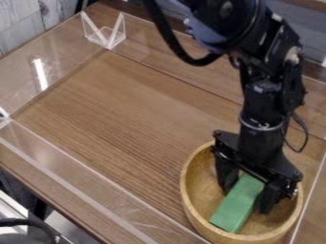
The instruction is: Remove the green block from inside the brown bowl and put it on the table
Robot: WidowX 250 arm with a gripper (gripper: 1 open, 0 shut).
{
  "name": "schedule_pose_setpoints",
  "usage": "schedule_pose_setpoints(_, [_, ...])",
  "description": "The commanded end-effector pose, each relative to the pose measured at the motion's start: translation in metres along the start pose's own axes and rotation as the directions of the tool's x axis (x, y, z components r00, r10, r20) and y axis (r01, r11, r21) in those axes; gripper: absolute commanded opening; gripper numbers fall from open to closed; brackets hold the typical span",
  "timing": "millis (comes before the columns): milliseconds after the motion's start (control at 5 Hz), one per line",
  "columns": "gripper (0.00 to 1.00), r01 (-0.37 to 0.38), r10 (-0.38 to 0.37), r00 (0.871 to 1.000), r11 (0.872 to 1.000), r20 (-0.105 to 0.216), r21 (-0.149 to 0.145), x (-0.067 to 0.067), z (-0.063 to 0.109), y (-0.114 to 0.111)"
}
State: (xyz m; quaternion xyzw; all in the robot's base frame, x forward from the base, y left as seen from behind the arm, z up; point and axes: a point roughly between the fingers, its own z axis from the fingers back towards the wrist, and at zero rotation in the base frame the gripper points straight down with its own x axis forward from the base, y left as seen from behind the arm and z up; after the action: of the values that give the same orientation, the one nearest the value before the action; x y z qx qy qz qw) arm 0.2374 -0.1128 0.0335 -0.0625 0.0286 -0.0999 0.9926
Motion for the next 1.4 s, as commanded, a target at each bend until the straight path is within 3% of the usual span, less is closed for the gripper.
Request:
schedule_pose_setpoints(0, [0.0,-0.002,0.002,0.999,1.0,0.037,-0.007,0.006,0.004,-0.002])
schedule_pose_setpoints(600, [0.0,-0.029,0.028,1.0,1.0,-0.008,-0.007,-0.002,0.028,-0.005])
schedule_pose_setpoints(800, [0.0,-0.043,0.043,0.999,0.999,-0.013,-0.005,-0.003,0.049,-0.005])
schedule_pose_setpoints(1000, [0.0,-0.123,0.123,0.992,0.992,0.018,0.002,-0.003,0.096,0.001])
schedule_pose_setpoints(1200, [0.0,-0.217,0.215,0.974,0.976,0.065,0.016,0.002,0.148,0.021])
